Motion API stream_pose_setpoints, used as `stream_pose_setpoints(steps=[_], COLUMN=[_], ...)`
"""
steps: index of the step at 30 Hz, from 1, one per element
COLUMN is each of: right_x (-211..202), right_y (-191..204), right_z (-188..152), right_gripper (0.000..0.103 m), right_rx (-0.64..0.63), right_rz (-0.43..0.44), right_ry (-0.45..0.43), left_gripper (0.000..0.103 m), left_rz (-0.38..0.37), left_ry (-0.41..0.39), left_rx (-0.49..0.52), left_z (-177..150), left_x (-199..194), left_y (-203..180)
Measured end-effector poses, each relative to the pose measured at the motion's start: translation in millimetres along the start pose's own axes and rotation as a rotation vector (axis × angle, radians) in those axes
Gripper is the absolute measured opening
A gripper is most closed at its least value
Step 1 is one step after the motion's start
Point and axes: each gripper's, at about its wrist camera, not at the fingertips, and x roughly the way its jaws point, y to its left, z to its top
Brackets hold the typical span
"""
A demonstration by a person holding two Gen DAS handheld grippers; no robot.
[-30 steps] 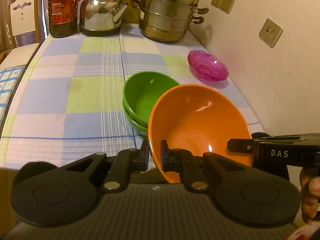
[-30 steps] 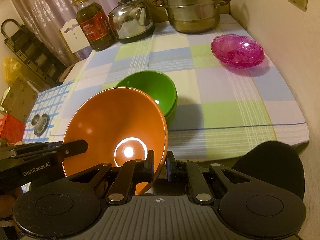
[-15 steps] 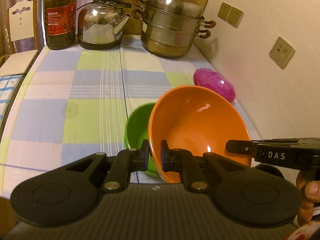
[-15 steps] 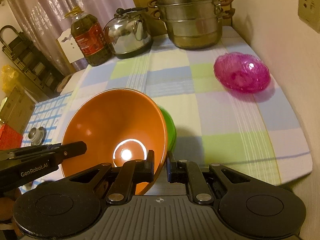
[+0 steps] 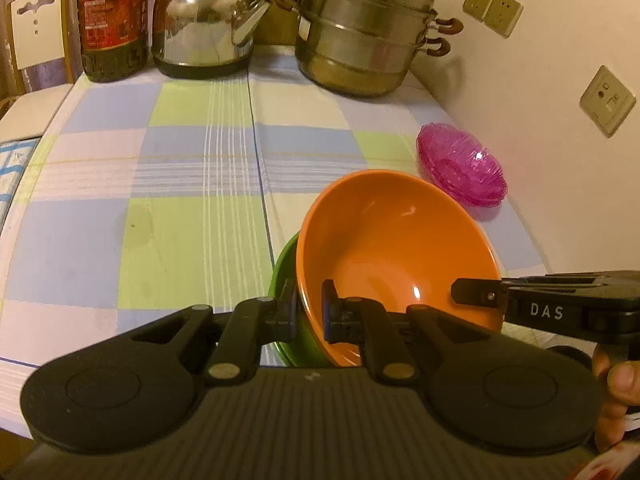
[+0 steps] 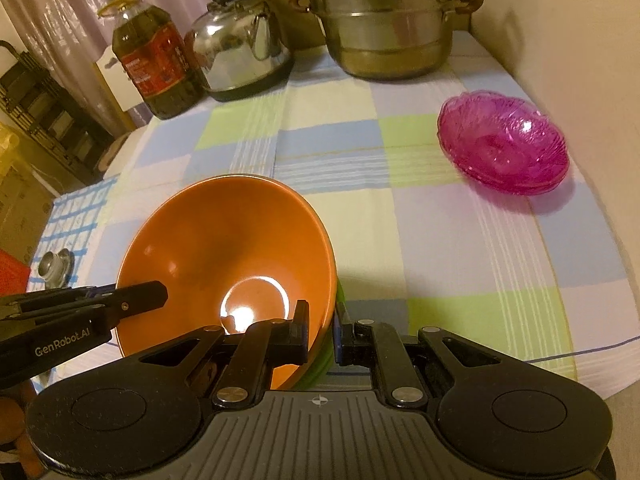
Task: Organize plates and bowls
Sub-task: 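Lift and carry the orange bowl with both tools over the nested green bowls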
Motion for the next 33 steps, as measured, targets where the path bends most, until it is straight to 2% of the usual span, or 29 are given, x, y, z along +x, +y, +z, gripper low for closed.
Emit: stream_pose_setpoints(steps=[14, 33], right_x=[21.4, 23.0], right_y=[2.0, 1.3], right_z=[-7.6, -9.1], right_gripper=[0.012, 0.012], right_rx=[-0.014, 0.003], right_rz=[-0.028, -0.033], right_ry=[0.039, 0.024], left_gripper=[0.010, 0.010], left_rz=[0.017, 0.021], left_ry=[0.018, 0.003], left_rx=[0.014, 0.015], left_z=[-6.3, -7.9], left_x=[18.6, 20.7], left_y=[1.9, 0.1])
